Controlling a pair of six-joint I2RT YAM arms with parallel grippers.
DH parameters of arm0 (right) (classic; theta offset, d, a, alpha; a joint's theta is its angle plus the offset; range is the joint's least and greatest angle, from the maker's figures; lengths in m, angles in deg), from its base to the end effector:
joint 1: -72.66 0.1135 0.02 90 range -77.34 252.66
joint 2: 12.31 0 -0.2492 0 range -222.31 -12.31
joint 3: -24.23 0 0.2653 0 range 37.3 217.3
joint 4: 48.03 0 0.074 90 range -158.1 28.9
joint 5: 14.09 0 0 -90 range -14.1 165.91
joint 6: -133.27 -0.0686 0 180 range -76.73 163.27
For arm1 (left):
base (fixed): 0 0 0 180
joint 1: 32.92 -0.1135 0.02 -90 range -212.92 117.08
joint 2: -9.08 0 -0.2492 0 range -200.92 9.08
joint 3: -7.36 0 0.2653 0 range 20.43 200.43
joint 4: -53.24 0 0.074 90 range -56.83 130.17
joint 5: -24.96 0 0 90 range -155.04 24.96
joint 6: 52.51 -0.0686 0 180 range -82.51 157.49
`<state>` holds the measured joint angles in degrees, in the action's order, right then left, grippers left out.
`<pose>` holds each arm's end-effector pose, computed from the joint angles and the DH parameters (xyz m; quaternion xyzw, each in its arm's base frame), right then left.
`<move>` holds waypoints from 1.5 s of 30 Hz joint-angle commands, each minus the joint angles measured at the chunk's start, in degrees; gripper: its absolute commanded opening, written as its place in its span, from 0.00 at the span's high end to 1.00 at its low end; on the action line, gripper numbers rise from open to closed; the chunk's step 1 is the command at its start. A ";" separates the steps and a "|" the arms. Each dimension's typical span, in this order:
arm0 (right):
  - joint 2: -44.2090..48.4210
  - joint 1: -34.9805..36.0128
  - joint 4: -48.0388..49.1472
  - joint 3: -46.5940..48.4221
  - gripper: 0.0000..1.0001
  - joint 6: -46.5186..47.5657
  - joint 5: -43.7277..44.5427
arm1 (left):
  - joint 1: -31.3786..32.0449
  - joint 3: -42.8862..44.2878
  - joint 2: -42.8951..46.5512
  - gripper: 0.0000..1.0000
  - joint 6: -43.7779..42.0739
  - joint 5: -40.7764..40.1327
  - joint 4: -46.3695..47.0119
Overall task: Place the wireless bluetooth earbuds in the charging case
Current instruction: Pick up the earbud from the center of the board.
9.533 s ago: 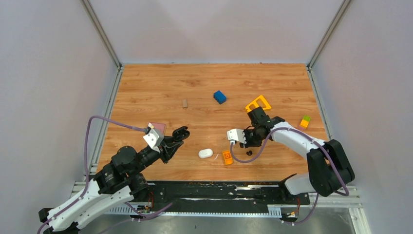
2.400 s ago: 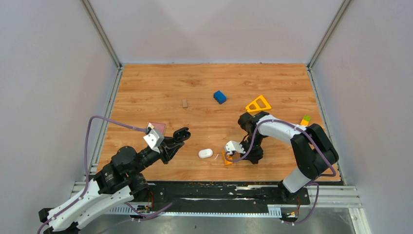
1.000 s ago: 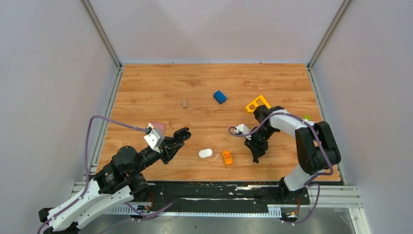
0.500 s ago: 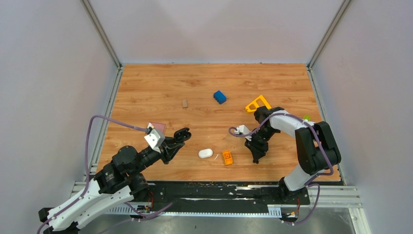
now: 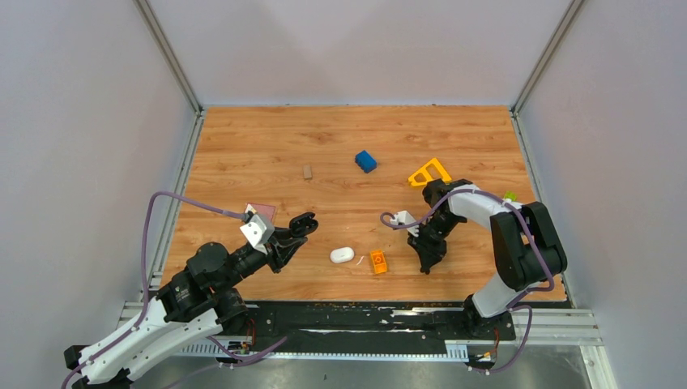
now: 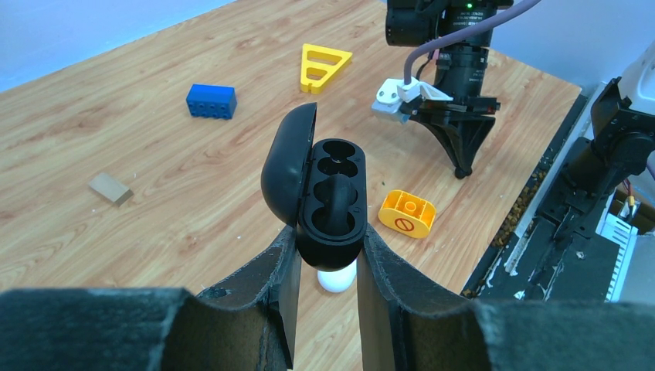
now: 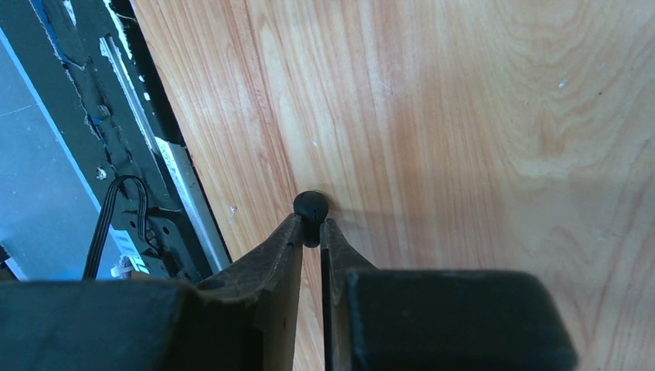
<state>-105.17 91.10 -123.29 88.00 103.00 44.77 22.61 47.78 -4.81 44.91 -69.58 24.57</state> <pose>0.2083 0.1068 0.1048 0.5766 -0.7630 -0.2916 0.0187 0.0938 -0.1270 0.2865 0.2682 0.6683 -0.3376 0.6061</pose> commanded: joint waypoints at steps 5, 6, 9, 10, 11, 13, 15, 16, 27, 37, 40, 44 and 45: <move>2.98 -0.24 -0.44 0.85 0.92 -0.48 -0.28 | 0.23 0.24 -0.06 0.98 0.75 0.69 1.79; 4.02 -0.24 -0.69 1.01 0.92 -0.41 -0.10 | 0.25 0.24 -0.10 0.98 0.75 0.67 1.80; 7.96 0.00 -2.55 1.92 0.93 -0.19 -0.01 | 0.28 0.16 -0.22 0.98 0.75 0.75 1.84; 9.54 0.25 -3.42 2.46 0.93 0.00 0.14 | 0.28 0.16 -0.30 0.98 0.75 0.82 1.90; 11.34 0.67 -4.55 3.16 0.93 0.22 0.38 | 0.28 0.16 -0.48 0.98 0.75 1.06 1.92; 14.95 1.78 -6.48 4.64 0.93 0.45 1.19 | 0.27 0.16 -0.79 0.98 0.67 1.54 2.00; 17.94 2.79 -7.72 6.00 0.94 0.61 1.90 | 0.28 0.23 -1.63 0.98 0.68 2.04 2.18; 19.47 3.21 -8.52 6.65 0.94 0.84 1.95 | 0.27 0.31 -1.99 0.98 0.67 2.21 2.15; 19.78 10.67 -18.08 22.84 1.00 2.17 -3.67 | 0.28 0.24 -7.46 0.98 0.92 7.65 3.69; 10.11 21.81 -21.60 40.27 1.00 2.25 -4.37 | 0.23 2.08 -18.10 0.99 -2.90 11.79 5.28; 8.35 24.04 -21.68 42.95 1.00 -0.69 -8.27 | 0.28 1.58 -19.92 0.99 -4.71 13.98 7.37; 7.21 27.83 -19.13 44.16 1.00 -5.87 -13.62 | 0.28 0.10 -20.96 1.00 -5.90 18.65 11.20; 7.41 29.13 -17.66 43.95 1.00 -6.99 -13.63 | 0.22 0.05 -21.21 1.00 -5.90 19.81 11.66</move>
<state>-97.87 116.71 -143.42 129.57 101.31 37.47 22.61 47.78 -25.75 41.44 -55.76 29.34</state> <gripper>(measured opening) 0.022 0.362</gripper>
